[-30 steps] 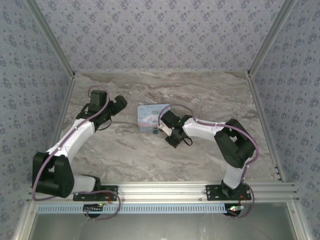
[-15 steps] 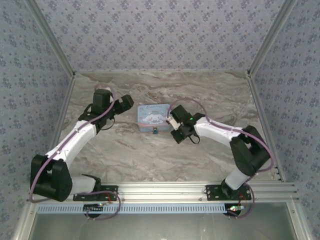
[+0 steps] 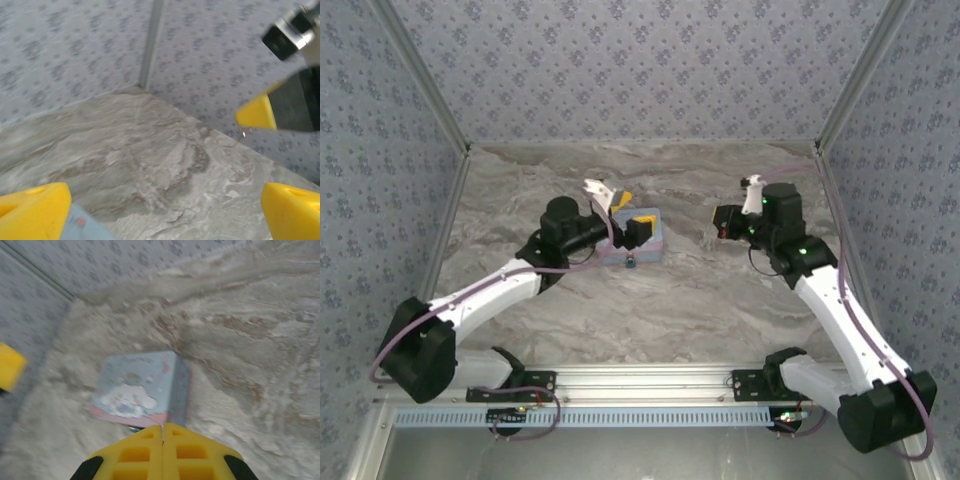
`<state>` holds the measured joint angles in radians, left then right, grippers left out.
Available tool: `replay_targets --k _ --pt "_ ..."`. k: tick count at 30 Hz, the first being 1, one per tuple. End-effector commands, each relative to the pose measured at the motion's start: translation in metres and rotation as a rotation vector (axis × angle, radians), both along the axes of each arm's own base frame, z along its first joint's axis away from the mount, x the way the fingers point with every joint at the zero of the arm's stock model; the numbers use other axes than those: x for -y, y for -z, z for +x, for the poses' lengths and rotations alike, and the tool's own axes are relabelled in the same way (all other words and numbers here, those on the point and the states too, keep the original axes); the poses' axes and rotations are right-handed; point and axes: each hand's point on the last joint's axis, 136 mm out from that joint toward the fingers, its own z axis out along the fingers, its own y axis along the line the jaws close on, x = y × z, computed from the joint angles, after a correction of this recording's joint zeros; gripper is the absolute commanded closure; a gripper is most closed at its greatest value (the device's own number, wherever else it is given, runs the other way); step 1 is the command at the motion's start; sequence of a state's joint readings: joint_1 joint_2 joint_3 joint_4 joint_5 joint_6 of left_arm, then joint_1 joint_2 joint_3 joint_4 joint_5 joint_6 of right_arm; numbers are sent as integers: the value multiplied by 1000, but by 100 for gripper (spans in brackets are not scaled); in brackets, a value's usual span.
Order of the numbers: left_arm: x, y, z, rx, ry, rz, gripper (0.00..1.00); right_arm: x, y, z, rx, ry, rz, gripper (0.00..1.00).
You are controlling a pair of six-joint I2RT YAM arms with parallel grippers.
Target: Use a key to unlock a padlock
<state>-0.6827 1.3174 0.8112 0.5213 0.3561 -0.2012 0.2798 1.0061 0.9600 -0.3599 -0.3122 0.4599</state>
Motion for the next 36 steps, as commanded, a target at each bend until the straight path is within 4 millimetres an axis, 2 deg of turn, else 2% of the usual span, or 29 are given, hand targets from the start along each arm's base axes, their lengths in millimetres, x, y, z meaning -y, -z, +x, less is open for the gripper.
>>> replay_targets --k 1,8,11,14,24,36 --pt "30 -35 -19 262 111 -43 3 -9 -21 -17 -45 -48 196 100" --pt "75 -40 -34 367 220 -66 6 -20 -55 -37 -44 -121 336 100" --pt "86 -43 -38 380 269 -76 15 -23 -60 -43 -42 -132 355 100" --pt "93 -43 -40 375 299 -78 21 -27 -63 -45 -38 -141 371 100" --pt "102 -43 -48 361 356 -81 30 -37 -70 -46 -21 -152 383 100" --pt "105 -36 -49 333 373 -43 56 -41 -76 -47 -4 -161 395 100"
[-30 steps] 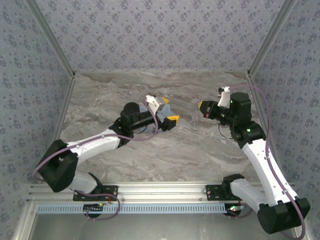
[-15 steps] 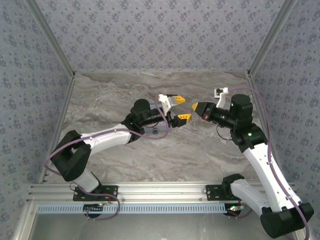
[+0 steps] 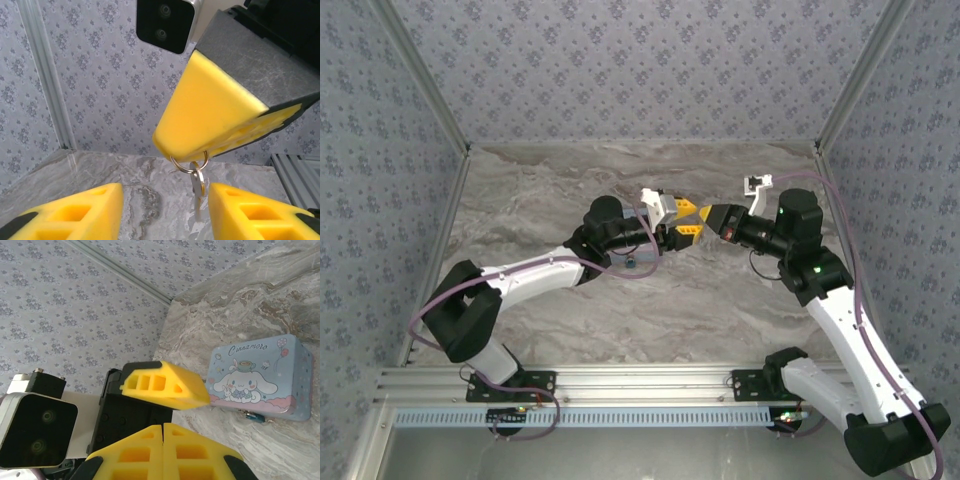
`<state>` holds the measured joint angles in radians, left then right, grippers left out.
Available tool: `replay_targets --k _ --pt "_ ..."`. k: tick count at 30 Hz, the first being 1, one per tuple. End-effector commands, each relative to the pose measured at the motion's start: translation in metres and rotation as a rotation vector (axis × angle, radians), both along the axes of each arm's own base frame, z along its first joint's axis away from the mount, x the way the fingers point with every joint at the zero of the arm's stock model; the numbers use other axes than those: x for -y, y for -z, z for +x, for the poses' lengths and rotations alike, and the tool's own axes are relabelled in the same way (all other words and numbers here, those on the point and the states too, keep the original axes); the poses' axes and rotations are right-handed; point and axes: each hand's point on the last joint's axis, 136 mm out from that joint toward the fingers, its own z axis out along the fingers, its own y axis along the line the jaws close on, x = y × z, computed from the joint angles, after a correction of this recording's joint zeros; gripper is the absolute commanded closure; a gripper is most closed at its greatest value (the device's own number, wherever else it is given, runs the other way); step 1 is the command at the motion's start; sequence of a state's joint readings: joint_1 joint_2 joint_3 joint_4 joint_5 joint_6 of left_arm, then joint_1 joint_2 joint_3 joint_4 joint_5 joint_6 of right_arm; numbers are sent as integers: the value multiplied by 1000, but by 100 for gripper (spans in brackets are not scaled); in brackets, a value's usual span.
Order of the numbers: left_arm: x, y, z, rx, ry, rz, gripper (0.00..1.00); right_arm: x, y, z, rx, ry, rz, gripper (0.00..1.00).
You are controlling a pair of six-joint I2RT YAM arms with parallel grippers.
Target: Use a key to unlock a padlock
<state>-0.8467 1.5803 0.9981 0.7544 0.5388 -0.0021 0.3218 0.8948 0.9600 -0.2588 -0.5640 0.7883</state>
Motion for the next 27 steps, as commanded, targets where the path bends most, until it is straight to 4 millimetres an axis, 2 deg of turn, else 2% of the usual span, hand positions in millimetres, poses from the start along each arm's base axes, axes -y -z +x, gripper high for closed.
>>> replay_targets --k 1,10,17,23,25,27 --pt "5 -9 -4 32 29 -3 58 -1 -15 0 37 9 28 100" --pt "5 -7 -3 30 20 16 81 -1 -15 0 40 9 28 100" --pt "3 -7 -2 40 5 29 98 0 -8 1 25 16 10 100" --pt "-1 -3 -4 60 0 76 100 5 0 0 21 19 -33 99" --pt "-4 2 -7 75 2 122 100 9 4 -2 38 10 -74 91" --pt "-8 8 -11 91 15 186 100 14 7 -4 61 -2 -106 79"
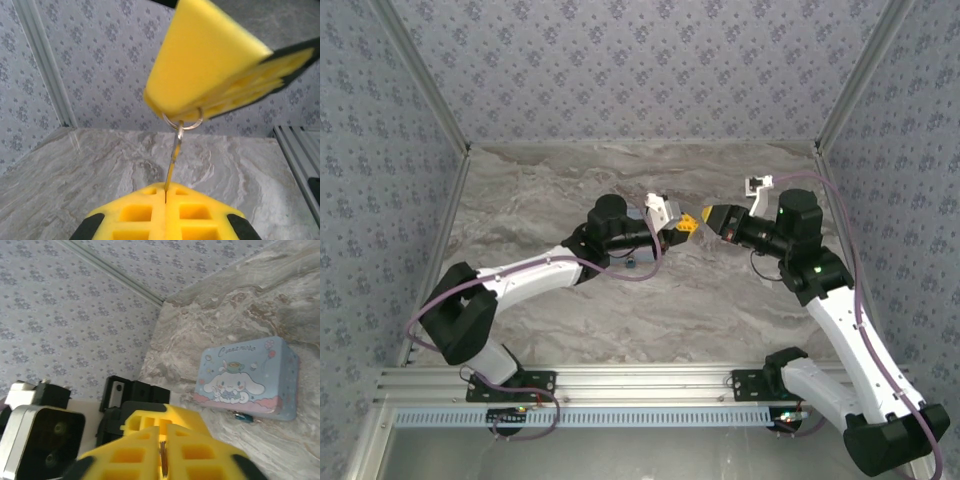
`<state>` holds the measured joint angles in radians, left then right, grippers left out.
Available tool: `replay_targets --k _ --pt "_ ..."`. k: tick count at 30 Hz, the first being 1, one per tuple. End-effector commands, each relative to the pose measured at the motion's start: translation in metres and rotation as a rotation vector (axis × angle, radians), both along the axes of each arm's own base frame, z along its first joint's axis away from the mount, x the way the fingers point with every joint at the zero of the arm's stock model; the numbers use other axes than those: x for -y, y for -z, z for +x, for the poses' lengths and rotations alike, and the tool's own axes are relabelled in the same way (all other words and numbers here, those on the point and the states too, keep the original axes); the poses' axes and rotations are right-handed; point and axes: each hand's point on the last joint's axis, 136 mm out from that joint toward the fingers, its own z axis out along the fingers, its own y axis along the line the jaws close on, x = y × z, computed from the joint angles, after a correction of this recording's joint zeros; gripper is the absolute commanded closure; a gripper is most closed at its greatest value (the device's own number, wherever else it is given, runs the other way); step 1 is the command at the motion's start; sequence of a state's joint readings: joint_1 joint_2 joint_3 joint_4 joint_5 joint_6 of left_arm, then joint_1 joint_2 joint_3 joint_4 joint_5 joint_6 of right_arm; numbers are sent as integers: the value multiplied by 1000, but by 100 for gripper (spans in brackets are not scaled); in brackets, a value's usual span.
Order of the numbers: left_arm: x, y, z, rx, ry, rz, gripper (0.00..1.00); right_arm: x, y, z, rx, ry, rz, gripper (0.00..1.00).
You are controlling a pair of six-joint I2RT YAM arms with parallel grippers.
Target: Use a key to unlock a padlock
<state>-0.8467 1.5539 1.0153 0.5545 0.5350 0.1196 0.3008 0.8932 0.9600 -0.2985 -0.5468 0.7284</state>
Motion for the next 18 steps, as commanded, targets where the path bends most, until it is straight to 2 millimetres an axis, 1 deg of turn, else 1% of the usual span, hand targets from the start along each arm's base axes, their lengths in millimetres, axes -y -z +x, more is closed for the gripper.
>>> replay_targets --k 1,4,6,7,8,10,11,13,18 --pt "-8 -12 -13 81 35 88 100 8 -1 -9 89 -44 -94 73" --pt "-18 0 -20 90 50 207 100 13 -3 -18 176 -96 -183 59" --pt "-26 7 -23 100 48 266 100 16 -7 -22 253 -120 -263 56" --pt "-30 10 -25 111 47 294 100 20 -10 -22 293 -114 -307 54" --pt "-34 13 -26 117 48 322 100 22 -12 -23 330 -113 -342 49" --pt "-41 17 -29 124 52 372 100 20 -15 -28 419 -158 -397 42" --pt "-45 20 -31 123 57 402 100 14 -15 -35 490 -224 -425 40" --pt "-50 23 -33 119 63 452 100 5 -7 -46 592 -333 -486 33" --pt "-62 33 -32 124 57 556 100 -6 22 -49 690 -441 -656 32"
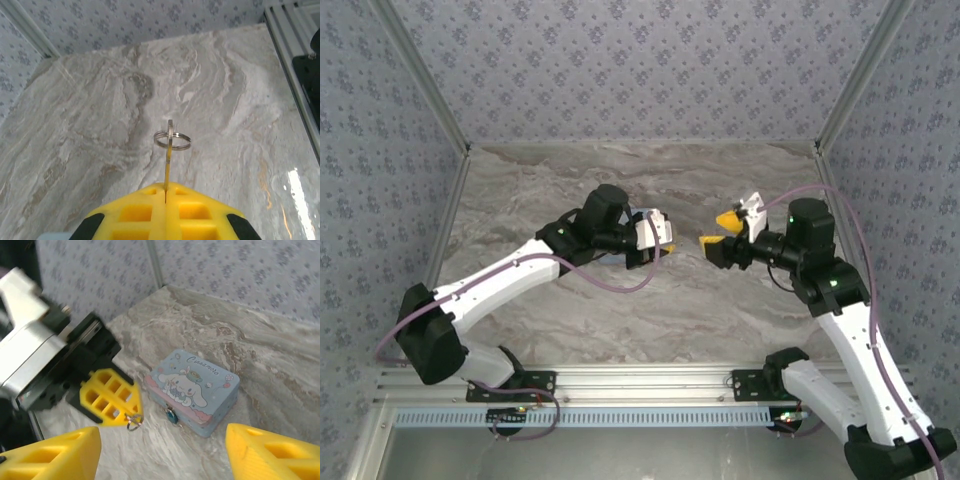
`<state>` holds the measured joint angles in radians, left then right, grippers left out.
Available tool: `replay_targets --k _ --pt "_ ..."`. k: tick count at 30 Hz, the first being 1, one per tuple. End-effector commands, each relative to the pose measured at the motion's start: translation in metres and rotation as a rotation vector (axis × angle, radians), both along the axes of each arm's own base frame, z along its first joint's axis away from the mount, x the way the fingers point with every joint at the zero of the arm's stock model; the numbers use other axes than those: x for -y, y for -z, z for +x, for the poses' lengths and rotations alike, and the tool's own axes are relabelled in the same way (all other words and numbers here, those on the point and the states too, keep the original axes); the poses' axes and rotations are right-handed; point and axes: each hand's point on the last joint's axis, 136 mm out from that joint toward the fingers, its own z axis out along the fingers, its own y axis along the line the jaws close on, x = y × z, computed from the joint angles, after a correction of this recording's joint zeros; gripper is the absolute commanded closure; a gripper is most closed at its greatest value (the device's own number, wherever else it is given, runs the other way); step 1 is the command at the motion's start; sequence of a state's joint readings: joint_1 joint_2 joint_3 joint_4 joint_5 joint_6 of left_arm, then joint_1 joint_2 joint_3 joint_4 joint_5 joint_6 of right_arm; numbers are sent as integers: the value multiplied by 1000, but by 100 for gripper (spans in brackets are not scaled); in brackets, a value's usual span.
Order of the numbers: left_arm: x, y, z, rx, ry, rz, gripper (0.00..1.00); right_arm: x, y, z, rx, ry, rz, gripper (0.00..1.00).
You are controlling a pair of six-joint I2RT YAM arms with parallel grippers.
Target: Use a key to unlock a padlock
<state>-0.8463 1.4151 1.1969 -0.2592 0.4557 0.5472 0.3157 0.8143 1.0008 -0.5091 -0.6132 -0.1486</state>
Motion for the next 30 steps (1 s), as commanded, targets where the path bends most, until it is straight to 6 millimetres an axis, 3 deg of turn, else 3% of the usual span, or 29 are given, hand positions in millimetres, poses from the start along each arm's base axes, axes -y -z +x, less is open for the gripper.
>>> replay_targets --k 1,7,14,30 --pt "-15 3 -6 28 15 102 100 -9 26 -7 126 -116 -179 32" --pt "-20 7 -4 30 7 155 100 -39 56 -5 157 -226 -255 38" --pt "-21 9 -2 27 -3 169 100 -59 67 0 165 -271 -232 44" --pt "-19 6 2 45 -10 169 100 -68 63 -1 190 -288 -168 72"
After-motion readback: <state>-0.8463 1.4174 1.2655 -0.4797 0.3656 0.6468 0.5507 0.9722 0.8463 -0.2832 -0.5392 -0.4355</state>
